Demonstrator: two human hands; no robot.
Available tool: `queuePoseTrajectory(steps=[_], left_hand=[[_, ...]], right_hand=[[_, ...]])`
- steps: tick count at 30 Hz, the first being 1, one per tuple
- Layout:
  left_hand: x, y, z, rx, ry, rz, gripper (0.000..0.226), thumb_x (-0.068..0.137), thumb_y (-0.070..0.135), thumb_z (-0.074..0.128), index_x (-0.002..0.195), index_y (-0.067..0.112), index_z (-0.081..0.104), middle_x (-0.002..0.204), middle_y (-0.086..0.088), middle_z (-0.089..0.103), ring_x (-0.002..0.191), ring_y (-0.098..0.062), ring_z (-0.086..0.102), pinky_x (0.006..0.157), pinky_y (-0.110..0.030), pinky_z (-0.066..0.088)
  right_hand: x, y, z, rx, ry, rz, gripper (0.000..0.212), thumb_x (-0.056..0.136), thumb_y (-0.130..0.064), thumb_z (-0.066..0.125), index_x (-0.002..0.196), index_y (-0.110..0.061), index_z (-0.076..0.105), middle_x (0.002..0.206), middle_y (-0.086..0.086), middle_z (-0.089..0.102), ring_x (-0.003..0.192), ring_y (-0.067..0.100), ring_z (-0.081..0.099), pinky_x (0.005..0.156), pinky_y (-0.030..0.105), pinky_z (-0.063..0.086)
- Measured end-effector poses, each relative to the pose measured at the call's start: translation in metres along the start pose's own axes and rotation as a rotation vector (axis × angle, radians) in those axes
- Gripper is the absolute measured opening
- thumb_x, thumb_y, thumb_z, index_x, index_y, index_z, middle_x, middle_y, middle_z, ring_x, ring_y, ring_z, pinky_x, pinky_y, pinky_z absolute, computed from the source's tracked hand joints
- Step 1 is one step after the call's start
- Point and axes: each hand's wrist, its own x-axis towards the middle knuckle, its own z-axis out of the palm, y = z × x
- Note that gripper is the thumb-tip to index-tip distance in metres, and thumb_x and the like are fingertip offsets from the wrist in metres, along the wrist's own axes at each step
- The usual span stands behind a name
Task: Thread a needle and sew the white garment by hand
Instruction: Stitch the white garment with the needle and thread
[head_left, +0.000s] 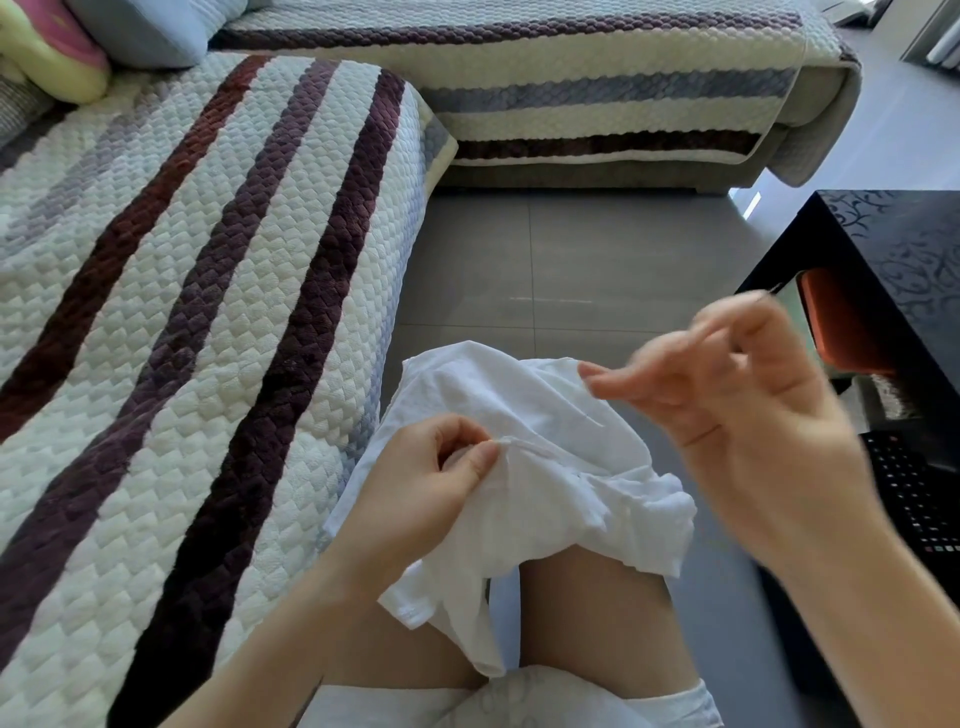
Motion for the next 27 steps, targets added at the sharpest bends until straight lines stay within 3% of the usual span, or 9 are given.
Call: queuePoseTrajectory(steps=[2, 5, 7, 9, 12, 16, 19, 22, 27], left_hand=[[0.000, -0.003, -0.005, -0.039, -0.040, -0.038, 0.016, 0.092, 0.013, 0.059, 0.080, 0.019, 0.068, 0.065, 0.019, 0.064, 0.066, 0.008, 0.057, 0.062, -0.005, 0.039], [-0.002, -0.002, -0.011, -0.082, -0.092, -0.095, 0.022, 0.093, 0.010, 0.057, 0.080, 0.022, 0.070, 0.069, 0.015, 0.068, 0.069, 0.005, 0.060, 0.063, -0.008, 0.042], [-0.002, -0.001, -0.015, -0.109, -0.080, -0.119, 0.024, 0.093, 0.009, 0.057, 0.078, 0.022, 0.071, 0.068, 0.013, 0.069, 0.067, 0.004, 0.060, 0.063, -0.012, 0.043], [-0.001, -0.001, -0.019, -0.119, -0.071, -0.134, 0.025, 0.092, 0.008, 0.057, 0.076, 0.021, 0.071, 0.067, 0.010, 0.069, 0.064, 0.003, 0.060, 0.061, -0.012, 0.043], [-0.003, -0.001, -0.021, -0.115, -0.083, -0.140, 0.025, 0.092, 0.007, 0.056, 0.077, 0.019, 0.072, 0.067, 0.008, 0.068, 0.063, 0.001, 0.060, 0.059, -0.012, 0.044], [-0.001, -0.002, -0.021, -0.116, -0.075, -0.142, 0.023, 0.092, 0.011, 0.060, 0.074, 0.018, 0.073, 0.069, 0.005, 0.069, 0.065, -0.001, 0.061, 0.065, -0.018, 0.045], [0.000, -0.002, -0.021, -0.118, -0.061, -0.119, 0.014, 0.087, 0.023, 0.064, 0.078, 0.028, 0.073, 0.070, 0.009, 0.070, 0.068, 0.001, 0.062, 0.068, -0.018, 0.045], [0.000, -0.001, -0.019, -0.111, -0.067, -0.097, 0.018, 0.087, 0.020, 0.066, 0.077, 0.034, 0.072, 0.070, 0.010, 0.070, 0.068, 0.003, 0.061, 0.069, -0.019, 0.044], [-0.003, 0.003, -0.018, -0.116, -0.065, -0.085, 0.022, 0.088, 0.018, 0.065, 0.076, 0.035, 0.073, 0.069, 0.012, 0.070, 0.067, 0.004, 0.061, 0.067, -0.018, 0.043]], right_hand=[[0.011, -0.014, -0.018, 0.194, 0.022, 0.094, 0.011, 0.093, -0.020, 0.044, 0.087, -0.015, 0.052, 0.060, 0.000, 0.059, 0.054, 0.014, 0.060, 0.059, 0.029, 0.055], [0.033, -0.006, -0.075, 0.025, 0.246, 0.217, 0.013, 0.093, -0.016, 0.041, 0.081, -0.017, 0.045, 0.049, -0.007, 0.034, 0.041, 0.006, 0.029, 0.042, 0.018, 0.024], [0.045, 0.017, -0.130, -0.276, 0.508, 0.271, 0.018, 0.094, -0.012, 0.048, 0.077, -0.019, 0.048, 0.051, -0.007, 0.033, 0.043, 0.007, 0.026, 0.044, 0.023, 0.017], [0.041, 0.044, -0.200, -0.757, 0.796, 0.380, 0.009, 0.087, -0.022, 0.048, 0.081, -0.019, 0.055, 0.066, 0.002, 0.054, 0.055, 0.014, 0.045, 0.050, 0.026, 0.034], [0.022, 0.065, -0.250, -1.312, 0.972, 0.717, 0.031, 0.084, -0.031, 0.037, 0.101, -0.015, 0.057, 0.107, 0.021, 0.063, 0.094, 0.041, 0.060, 0.085, 0.046, 0.048], [0.039, 0.063, -0.190, -1.387, 0.712, 0.418, 0.019, 0.092, -0.028, 0.054, 0.104, -0.015, 0.061, 0.093, 0.013, 0.065, 0.093, 0.037, 0.059, 0.079, 0.038, 0.041], [0.031, 0.056, -0.123, -1.112, 0.297, 0.210, 0.016, 0.082, -0.037, 0.063, 0.087, -0.023, 0.069, 0.063, -0.007, 0.058, 0.059, 0.013, 0.051, 0.059, 0.026, 0.038], [0.006, 0.057, -0.073, -1.040, -0.113, 0.242, 0.019, 0.078, -0.044, 0.070, 0.090, -0.029, 0.072, 0.053, -0.012, 0.047, 0.051, 0.006, 0.039, 0.054, 0.014, 0.031], [-0.005, 0.074, -0.045, -1.198, -0.249, 0.249, 0.008, 0.083, -0.026, 0.072, 0.091, -0.025, 0.074, 0.050, -0.017, 0.048, 0.057, 0.000, 0.047, 0.060, 0.013, 0.035]])
